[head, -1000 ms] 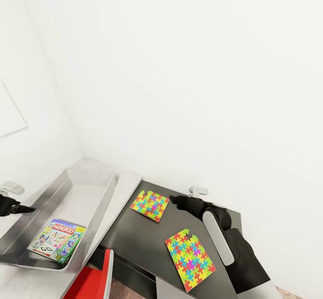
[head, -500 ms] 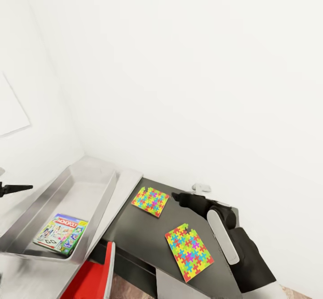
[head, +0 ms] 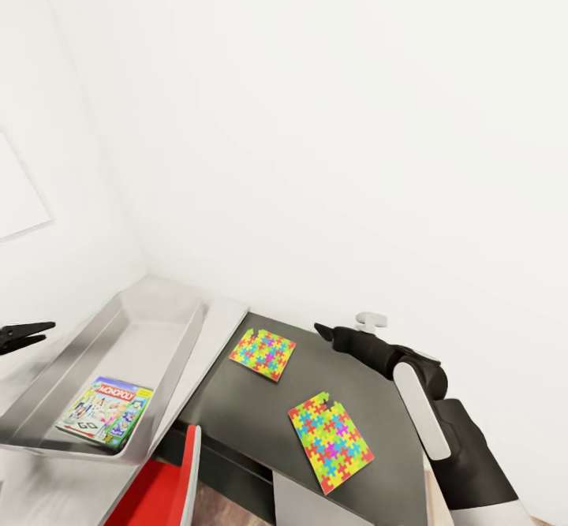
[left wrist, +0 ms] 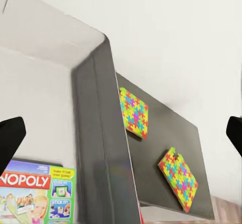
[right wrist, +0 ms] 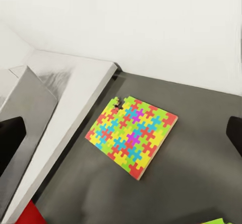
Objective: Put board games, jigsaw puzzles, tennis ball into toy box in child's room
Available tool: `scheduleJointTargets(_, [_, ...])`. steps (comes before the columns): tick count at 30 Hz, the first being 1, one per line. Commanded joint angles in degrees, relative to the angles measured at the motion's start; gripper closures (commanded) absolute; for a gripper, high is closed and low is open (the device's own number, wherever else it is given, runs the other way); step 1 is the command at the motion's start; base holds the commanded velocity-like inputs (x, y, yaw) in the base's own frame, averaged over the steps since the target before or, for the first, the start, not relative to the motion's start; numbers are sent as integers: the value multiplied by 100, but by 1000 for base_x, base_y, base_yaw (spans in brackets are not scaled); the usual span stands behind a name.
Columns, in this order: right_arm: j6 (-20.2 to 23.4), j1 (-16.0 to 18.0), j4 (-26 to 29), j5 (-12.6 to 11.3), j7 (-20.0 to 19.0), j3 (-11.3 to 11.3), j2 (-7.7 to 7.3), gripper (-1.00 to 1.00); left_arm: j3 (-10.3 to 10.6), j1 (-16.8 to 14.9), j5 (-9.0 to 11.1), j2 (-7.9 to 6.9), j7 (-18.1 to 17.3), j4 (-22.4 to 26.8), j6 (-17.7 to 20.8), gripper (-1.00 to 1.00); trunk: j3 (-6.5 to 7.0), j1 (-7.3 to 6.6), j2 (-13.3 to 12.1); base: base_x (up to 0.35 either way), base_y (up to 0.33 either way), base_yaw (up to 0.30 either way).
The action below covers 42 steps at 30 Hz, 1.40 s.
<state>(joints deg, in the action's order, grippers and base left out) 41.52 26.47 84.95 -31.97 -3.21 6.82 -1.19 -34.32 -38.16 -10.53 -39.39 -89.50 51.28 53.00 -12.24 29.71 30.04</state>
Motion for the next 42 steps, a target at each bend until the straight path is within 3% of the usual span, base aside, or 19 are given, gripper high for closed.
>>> scheduleJointTargets(1, [23, 4, 3, 24, -40, -4, -3, -100, -16, -7, -56, 4, -50, -73, 6, -100, -4, 2, 10, 0, 0, -141])
scheduleJointTargets(10, [26, -2, 5, 20, -113, -15, -3, -100, -38, -5, -33, -30, -50, -1091, -686, -100, 54, 2, 10, 0, 0, -176])
scheduleJointTargets(24, [23, -2, -10, 23, -468, -5, 60, -100, -46, -7, -26, -67, -50, -1189, -796, -100, 150, 2, 10, -49, 59, -206])
scheduleJointTargets(35, [3, -2, -14, 24, -496, -13, 48, -100, -46, -6, -19, -69, -50, -1190, -800, -100, 208, 2, 10, -14, 19, -177])
scheduleJointTargets(42, [-226, -2, -16, 16, -505, -14, 6, -100, -40, -5, -19, -59, -50, -1190, -800, -100, 211, 2, 10, 0, 1, -16])
